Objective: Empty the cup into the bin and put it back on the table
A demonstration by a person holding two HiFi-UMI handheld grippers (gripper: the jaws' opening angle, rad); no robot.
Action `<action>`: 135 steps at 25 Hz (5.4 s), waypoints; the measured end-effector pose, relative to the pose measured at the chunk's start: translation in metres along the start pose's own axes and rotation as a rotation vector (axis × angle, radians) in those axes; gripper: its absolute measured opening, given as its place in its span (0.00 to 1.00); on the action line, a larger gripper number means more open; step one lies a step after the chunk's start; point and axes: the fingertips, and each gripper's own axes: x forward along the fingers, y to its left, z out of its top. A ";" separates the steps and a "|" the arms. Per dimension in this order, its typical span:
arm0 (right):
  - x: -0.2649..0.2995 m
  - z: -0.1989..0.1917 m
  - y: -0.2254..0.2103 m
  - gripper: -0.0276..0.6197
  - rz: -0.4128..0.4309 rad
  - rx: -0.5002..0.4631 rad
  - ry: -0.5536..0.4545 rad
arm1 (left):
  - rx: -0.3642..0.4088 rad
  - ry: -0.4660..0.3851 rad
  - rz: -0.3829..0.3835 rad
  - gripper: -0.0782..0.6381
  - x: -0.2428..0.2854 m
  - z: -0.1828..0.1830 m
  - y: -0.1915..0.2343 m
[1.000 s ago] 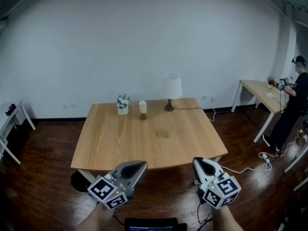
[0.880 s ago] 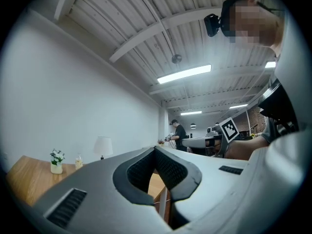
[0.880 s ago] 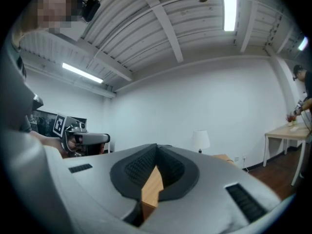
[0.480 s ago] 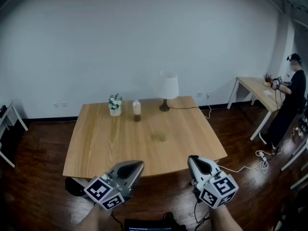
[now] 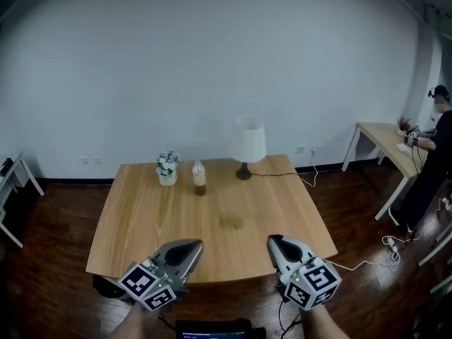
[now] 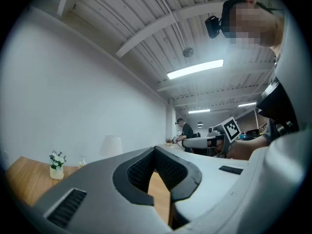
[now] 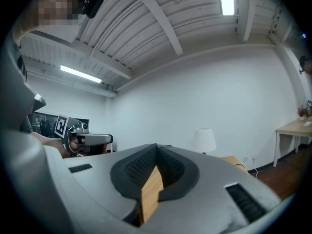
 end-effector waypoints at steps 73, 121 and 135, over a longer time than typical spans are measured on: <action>0.233 -0.043 -0.159 0.13 0.056 0.035 0.159 | -0.096 0.075 0.125 0.10 0.157 -0.073 0.188; 0.279 -0.224 -0.159 0.60 0.211 0.016 0.420 | -0.250 0.256 0.267 0.10 0.160 -0.209 0.230; 0.260 -0.268 -0.149 0.71 0.264 0.014 0.484 | -0.302 0.354 0.303 0.10 0.141 -0.262 0.223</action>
